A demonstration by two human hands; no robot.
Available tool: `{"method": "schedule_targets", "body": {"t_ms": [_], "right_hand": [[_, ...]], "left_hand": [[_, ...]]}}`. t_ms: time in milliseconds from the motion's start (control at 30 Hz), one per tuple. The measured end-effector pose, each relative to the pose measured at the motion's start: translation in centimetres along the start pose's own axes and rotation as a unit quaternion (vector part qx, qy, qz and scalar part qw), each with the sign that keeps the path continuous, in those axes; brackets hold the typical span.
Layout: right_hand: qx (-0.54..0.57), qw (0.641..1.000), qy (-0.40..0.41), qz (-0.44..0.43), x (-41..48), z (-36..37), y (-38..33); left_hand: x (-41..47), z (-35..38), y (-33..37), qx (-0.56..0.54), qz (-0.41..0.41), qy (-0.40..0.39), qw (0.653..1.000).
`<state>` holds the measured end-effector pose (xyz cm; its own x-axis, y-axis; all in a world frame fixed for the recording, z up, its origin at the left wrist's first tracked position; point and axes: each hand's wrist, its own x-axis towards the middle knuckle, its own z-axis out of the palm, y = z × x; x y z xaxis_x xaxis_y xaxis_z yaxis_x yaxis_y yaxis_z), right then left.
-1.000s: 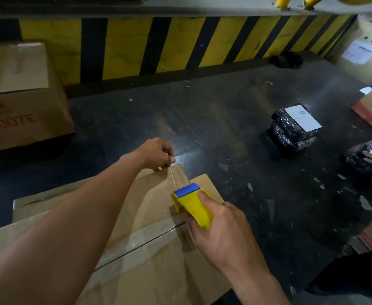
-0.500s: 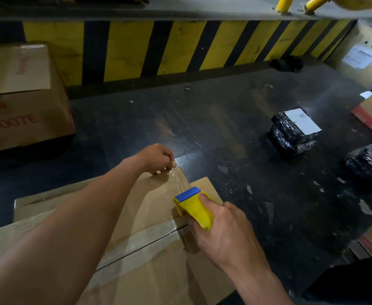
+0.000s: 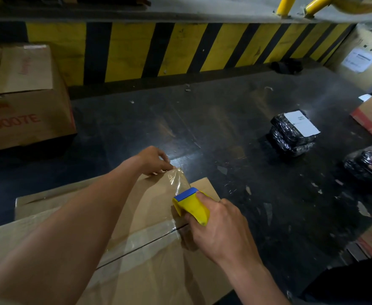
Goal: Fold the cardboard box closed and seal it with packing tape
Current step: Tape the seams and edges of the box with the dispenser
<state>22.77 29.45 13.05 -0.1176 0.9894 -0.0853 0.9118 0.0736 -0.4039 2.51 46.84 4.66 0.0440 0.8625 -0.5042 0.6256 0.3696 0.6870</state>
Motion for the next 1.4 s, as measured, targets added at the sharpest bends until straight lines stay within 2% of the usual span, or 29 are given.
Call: {"method": "schedule_targets", "body": {"t_ms": [100, 200, 367, 433, 533, 700, 933, 1100, 1167, 1267, 1333, 1400], "right_hand": [[0.003, 1.0, 0.006, 0.0, -0.1, 0.0, 0.1], [0.007, 1.0, 0.01, -0.003, -0.2, 0.1, 0.3], [0.009, 1.0, 0.006, -0.006, -0.4, 0.1, 0.3], [0.009, 1.0, 0.004, -0.004, -0.5, 0.0, 0.3], [0.009, 1.0, -0.004, 0.0, -0.4, -0.2, 0.1], [-0.001, 0.999, -0.031, -0.003, -0.7, -1.3, -0.3], [-0.019, 0.999, -0.036, 0.026, -5.5, -3.5, 1.5], [-0.029, 0.998, -0.03, 0.044, -7.4, -2.2, 1.8], [-0.033, 0.998, -0.029, 0.047, -7.3, -1.6, 1.7], [-0.04, 0.997, -0.025, 0.053, -7.2, -1.4, 2.1], [-0.041, 0.998, -0.023, 0.052, -7.3, -1.3, 2.1], [-0.047, 0.998, -0.018, 0.05, -7.3, -1.1, 2.1]], "left_hand": [[-0.9, 0.7, 0.0, 0.056, 0.111, 0.078, 0.989], [-2.3, 1.6, -0.1, 0.072, 0.174, 0.116, 0.975], [-4.0, 2.0, -1.3, 0.122, 0.188, 0.142, 0.964], [-4.8, 2.8, -1.8, 0.157, 0.238, 0.165, 0.944], [-5.8, 3.9, -2.9, 0.195, 0.299, 0.139, 0.924], [-6.1, 3.5, -3.4, 0.225, 0.254, 0.141, 0.93], [-6.7, 3.8, -3.0, 0.215, 0.242, 0.163, 0.932], [-7.2, 4.0, -2.6, 0.231, 0.252, 0.166, 0.925], [-7.6, 4.3, -2.3, 0.267, 0.254, 0.175, 0.913], [-8.7, 5.3, -1.9, 0.339, 0.269, 0.233, 0.871], [-9.7, 6.3, -1.8, 0.334, 0.296, 0.253, 0.859], [-10.6, 7.6, -2.1, 0.291, 0.339, 0.237, 0.863]]}}
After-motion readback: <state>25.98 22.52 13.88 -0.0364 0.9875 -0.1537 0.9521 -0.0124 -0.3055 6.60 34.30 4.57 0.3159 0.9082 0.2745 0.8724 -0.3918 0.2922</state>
